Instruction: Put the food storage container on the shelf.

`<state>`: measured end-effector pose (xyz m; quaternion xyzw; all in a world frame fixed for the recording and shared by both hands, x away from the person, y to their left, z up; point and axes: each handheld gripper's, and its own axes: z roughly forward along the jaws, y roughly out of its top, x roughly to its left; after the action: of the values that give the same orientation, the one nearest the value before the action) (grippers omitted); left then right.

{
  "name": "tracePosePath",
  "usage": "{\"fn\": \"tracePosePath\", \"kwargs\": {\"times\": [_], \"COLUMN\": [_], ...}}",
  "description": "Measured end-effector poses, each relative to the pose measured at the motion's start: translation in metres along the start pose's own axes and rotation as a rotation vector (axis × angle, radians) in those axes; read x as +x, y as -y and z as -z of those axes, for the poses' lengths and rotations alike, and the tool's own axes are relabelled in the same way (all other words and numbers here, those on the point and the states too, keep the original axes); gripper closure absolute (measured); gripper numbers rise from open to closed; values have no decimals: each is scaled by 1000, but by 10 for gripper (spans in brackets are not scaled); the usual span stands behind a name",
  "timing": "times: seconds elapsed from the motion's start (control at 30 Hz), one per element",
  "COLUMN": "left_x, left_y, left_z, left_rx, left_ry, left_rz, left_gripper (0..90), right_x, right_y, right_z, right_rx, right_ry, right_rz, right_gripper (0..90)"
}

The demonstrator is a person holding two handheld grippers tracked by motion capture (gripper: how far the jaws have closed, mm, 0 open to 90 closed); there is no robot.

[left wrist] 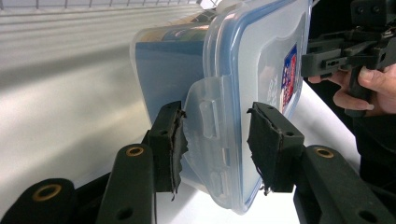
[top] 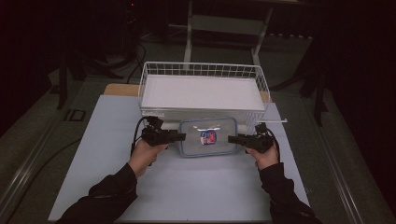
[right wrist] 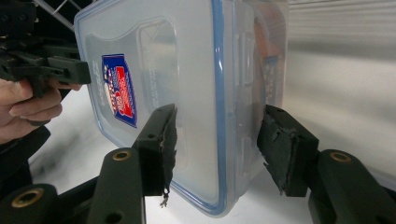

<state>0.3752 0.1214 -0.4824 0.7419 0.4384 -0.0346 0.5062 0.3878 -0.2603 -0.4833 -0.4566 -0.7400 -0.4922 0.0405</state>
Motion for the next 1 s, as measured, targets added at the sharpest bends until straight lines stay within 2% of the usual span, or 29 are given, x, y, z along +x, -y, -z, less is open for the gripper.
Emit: {"fn": "tracePosePath", "kwargs": {"times": [0.07,0.1,0.13,0.17,0.2,0.23,0.33,0.37,0.4,0.43,0.5,0.67,0.73,0.77,0.8,0.93,1.0], "left_x": [0,4,7,7,8,9,11,13,13,14,16,21,25,26,27,25,26], "left_y": [0,-2,-3,-3,-4,-4,-3,-3,-3,-3,-1,0,2,4,5,6,5], "left_z": [-2,-5,-7,-7,-8,-10,-11,-10,-12,-12,-14,-16,-17,-19,-20,-24,-26], "left_rx": [0,-2,-3,-6,-8,-6,-22,-26,-26,-33,-37,-80,-112,-134,-148,-170,-175], "left_ry": [-8,-25,-21,-17,-37,-41,-46,-71,-46,-48,-54,-42,-31,-27,-23,-44,-50], "left_rz": [-4,-21,-40,-30,-30,-46,-30,-59,-31,-38,2,4,12,37,45,29,41], "left_gripper": [551,551,545,545,545,543,542,540,539,535,526,524,522,520,516,482,467], "right_x": [-1,-3,-5,-7,-8,-9,-11,-11,-11,-11,-10,-12,-10,-10,-9,-8,-8], "right_y": [0,0,1,1,1,1,1,1,1,0,0,0,0,0,0,-1,-1], "right_z": [-1,-3,-6,-7,-8,-10,-14,-14,-15,-15,-16,-18,-20,-21,-23,-27,-28], "right_rx": [-3,-4,-9,-15,-19,-26,-40,-43,-47,-50,-50,-64,-71,-75,-80,-94,-104], "right_ry": [2,8,15,15,14,17,19,19,21,24,34,36,49,58,68,84,89], "right_rz": [-5,-5,-10,-15,-21,-21,-25,-28,-24,-17,-13,-50,-46,-49,-43,-57,-62], "right_gripper": [475,474,474,474,474,472,467,467,467,468,469,453,428,413,398,367,350]}}
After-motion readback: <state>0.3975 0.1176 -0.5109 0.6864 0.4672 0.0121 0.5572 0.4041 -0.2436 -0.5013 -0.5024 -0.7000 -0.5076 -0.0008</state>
